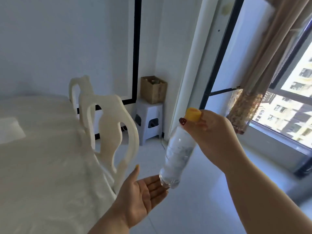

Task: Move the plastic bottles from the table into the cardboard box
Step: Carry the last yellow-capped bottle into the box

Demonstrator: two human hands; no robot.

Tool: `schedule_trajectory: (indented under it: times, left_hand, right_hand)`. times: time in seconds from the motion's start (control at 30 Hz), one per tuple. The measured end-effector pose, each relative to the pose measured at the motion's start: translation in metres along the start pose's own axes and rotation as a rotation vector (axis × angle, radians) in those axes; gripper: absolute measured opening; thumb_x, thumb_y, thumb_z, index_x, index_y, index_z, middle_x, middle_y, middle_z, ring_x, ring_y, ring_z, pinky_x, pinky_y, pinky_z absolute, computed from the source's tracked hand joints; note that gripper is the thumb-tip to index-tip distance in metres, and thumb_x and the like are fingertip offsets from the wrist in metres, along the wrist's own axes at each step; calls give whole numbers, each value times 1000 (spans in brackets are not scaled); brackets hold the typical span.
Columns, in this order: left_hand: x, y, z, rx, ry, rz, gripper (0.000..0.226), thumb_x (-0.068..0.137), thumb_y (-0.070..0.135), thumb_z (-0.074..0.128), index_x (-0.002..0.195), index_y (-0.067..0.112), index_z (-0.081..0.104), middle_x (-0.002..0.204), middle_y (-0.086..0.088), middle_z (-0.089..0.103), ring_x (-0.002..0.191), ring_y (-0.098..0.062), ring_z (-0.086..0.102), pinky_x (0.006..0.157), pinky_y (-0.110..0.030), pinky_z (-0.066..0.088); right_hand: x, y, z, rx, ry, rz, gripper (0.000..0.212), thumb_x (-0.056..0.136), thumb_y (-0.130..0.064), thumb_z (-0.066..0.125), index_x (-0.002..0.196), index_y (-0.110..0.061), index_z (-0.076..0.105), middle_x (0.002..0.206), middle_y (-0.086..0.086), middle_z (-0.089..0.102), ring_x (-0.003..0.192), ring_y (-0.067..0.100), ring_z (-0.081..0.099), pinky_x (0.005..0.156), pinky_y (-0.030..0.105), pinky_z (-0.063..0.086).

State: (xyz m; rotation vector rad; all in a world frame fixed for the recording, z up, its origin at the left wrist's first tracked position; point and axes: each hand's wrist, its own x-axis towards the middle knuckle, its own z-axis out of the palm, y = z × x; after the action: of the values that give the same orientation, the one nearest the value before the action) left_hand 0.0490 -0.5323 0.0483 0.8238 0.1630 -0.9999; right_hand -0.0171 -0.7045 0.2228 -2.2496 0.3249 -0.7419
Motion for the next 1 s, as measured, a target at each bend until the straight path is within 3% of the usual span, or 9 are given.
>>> schedule_trajectory:
  times: [0.1,0.2,0.3,0.43,0.53,0.67,0.83,1.0]
  left_hand:
    - [40,-7,41,25,-22,-27,84,95,64,37,114,-12,68,128,-31,65,110,-40,70,98,-48,50]
    - [89,1,78,44,-27,-42,87,95,64,37,121,-14,63,128,-33,64,110,-41,69,101,-49,48]
    - [136,15,101,53,-32,-47,87,96,64,35,127,-14,58,127,-33,64,114,-42,67,104,-49,46]
    - [222,49,127,58,-2,-41,85,98,61,33,120,-16,62,121,-34,67,117,-43,64,101,-49,48]
    - [284,85,141,66,16,-37,83,100,59,33,119,-16,62,120,-34,67,118,-43,62,98,-50,49]
    - [360,141,157,79,29,-1,82,99,59,34,119,-15,64,122,-33,67,118,-43,62,98,-49,50]
    - [455,217,173,56,65,29,82,98,60,35,122,-13,62,122,-31,68,124,-41,59,100,-48,49]
    - [554,286,187,41,116,79,82,99,59,34,115,-14,65,119,-31,69,107,-39,67,93,-45,54]
  right_hand:
    - [29,39,-34,14,40,44,30,83,-43,70,81,-13,71,72,-4,72,71,16,66,59,24,48]
    - [71,80,-54,9,67,76,29,84,-42,71,71,-16,66,47,-21,55,46,0,51,43,11,36]
    - [115,110,-59,19,75,84,32,84,-43,71,72,-14,67,47,-13,51,43,4,43,47,14,34]
    - [195,151,-50,26,52,66,30,84,-42,72,76,-13,69,49,-13,53,42,3,42,52,21,35]
    - [259,175,-41,32,29,40,31,84,-40,72,83,-10,70,57,0,60,46,7,42,52,27,39]
    - [351,202,-23,41,-24,43,27,85,-41,71,77,-16,66,43,-15,49,36,1,41,41,14,32]
    - [474,238,12,33,-48,7,25,84,-43,71,74,-21,66,47,-14,54,41,0,47,40,10,36]
    - [593,282,55,53,-79,-25,23,83,-43,72,84,-21,71,58,-9,64,45,3,51,42,14,38]
